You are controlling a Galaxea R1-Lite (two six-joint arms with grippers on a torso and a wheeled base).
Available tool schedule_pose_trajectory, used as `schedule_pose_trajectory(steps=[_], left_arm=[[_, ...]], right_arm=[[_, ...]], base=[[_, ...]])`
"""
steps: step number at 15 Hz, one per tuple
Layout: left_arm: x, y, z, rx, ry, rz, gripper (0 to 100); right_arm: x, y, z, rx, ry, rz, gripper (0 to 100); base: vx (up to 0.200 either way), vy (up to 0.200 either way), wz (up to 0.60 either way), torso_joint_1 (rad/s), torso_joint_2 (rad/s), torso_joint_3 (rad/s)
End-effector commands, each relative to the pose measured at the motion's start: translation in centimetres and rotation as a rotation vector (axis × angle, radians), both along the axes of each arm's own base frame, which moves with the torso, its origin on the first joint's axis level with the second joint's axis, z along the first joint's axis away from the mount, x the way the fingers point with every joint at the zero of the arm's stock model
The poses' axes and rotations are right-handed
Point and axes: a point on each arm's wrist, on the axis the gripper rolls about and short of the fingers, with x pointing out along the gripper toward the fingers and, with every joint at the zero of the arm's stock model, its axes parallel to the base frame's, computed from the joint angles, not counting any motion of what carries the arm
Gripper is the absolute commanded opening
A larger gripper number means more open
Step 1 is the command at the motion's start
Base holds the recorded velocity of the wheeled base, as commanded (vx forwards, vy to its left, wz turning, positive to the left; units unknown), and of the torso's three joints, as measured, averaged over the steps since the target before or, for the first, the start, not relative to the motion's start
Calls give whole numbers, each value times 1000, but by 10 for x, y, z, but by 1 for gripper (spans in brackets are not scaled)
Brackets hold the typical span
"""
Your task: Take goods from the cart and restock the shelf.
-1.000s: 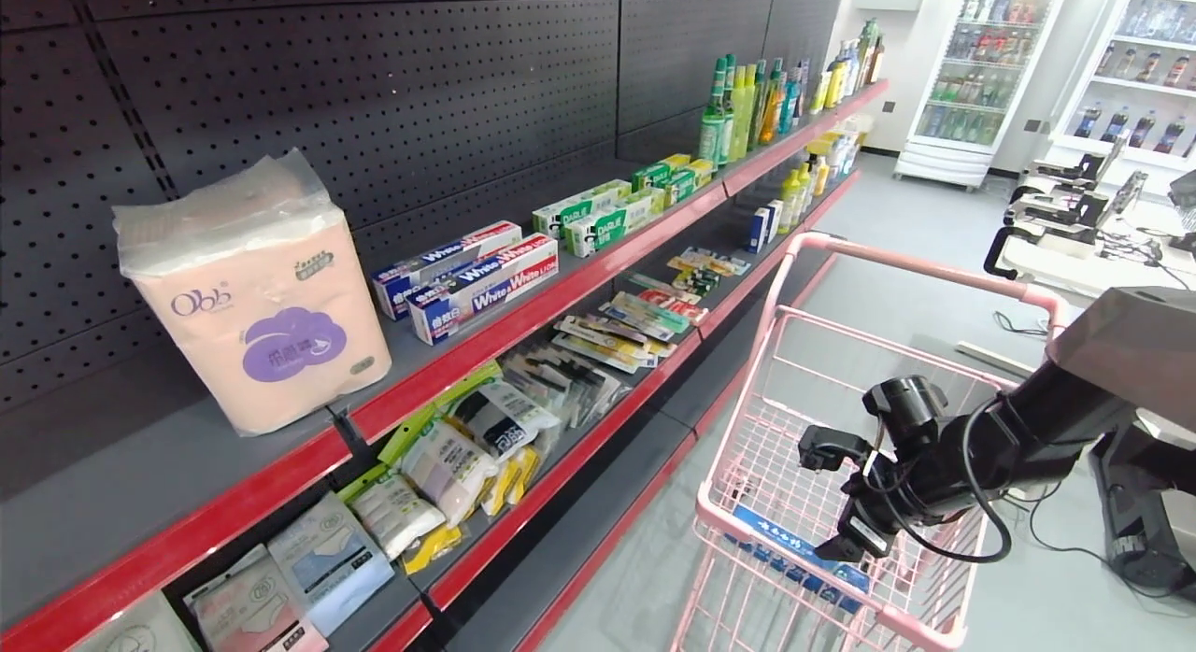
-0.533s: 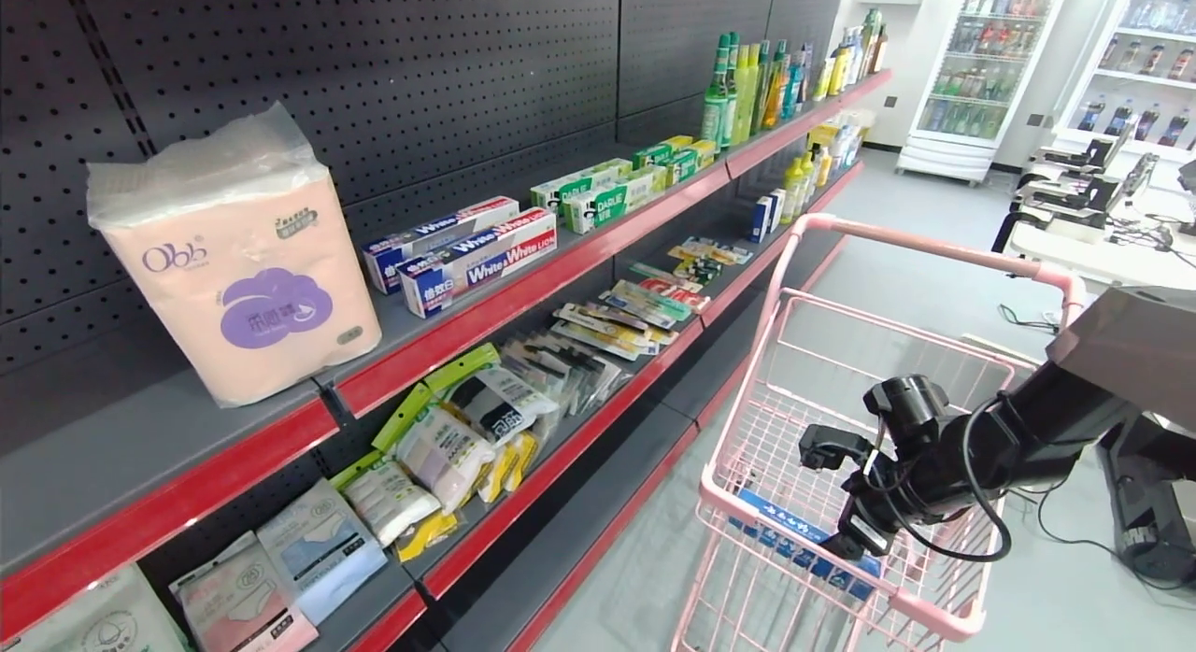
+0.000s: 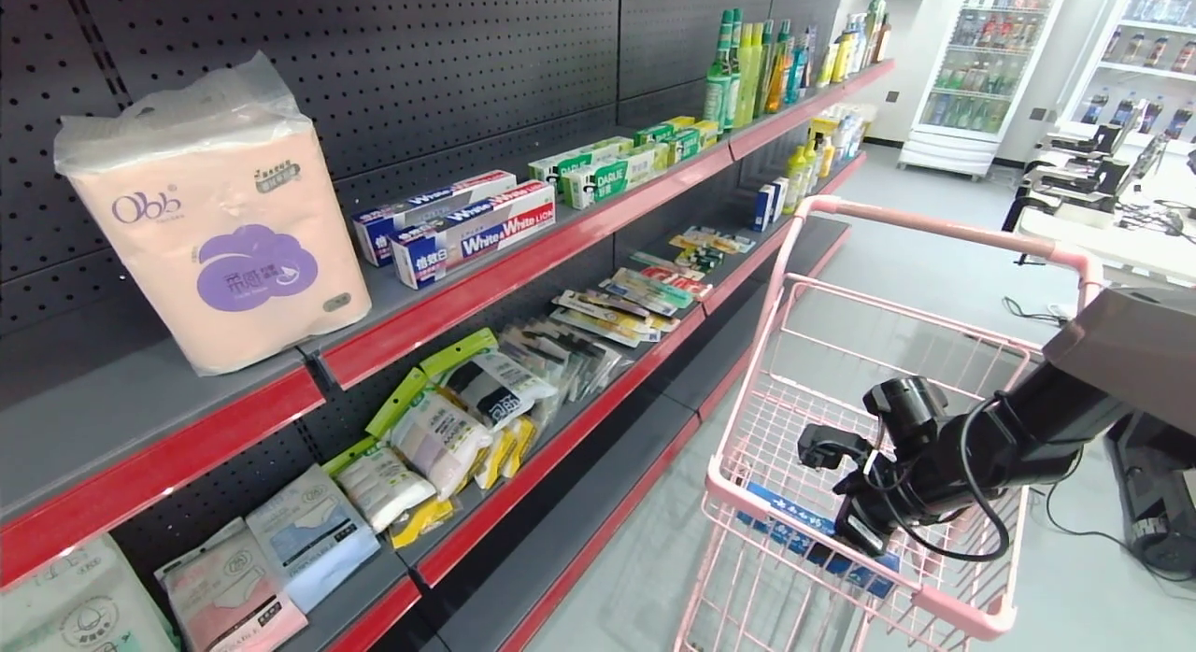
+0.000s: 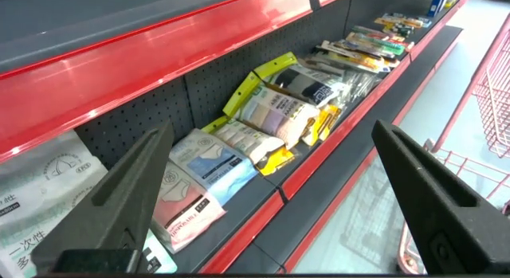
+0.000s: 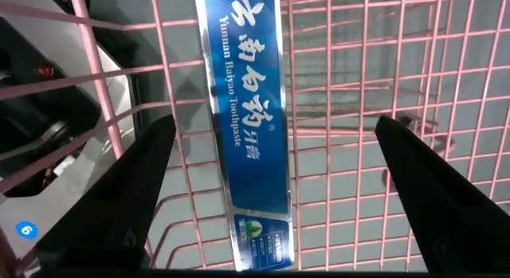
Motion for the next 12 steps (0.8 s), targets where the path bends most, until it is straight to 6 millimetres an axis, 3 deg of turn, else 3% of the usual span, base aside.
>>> schedule_pose_trajectory(steps=[1,7,12], left_arm=[[0,0,0,0,0,1,100],[0,0,0,0,0,1,100],[0,0,0,0,0,1,100]], right_arm=[[1,-2,-2,4,3,-3,100],[4,-16,-15,-5,14,36,100],[6,-17,-25,26,36,63,100]], base=[[0,0,0,0,0,0],[0,0,0,0,0,0],[0,0,0,0,0,0]])
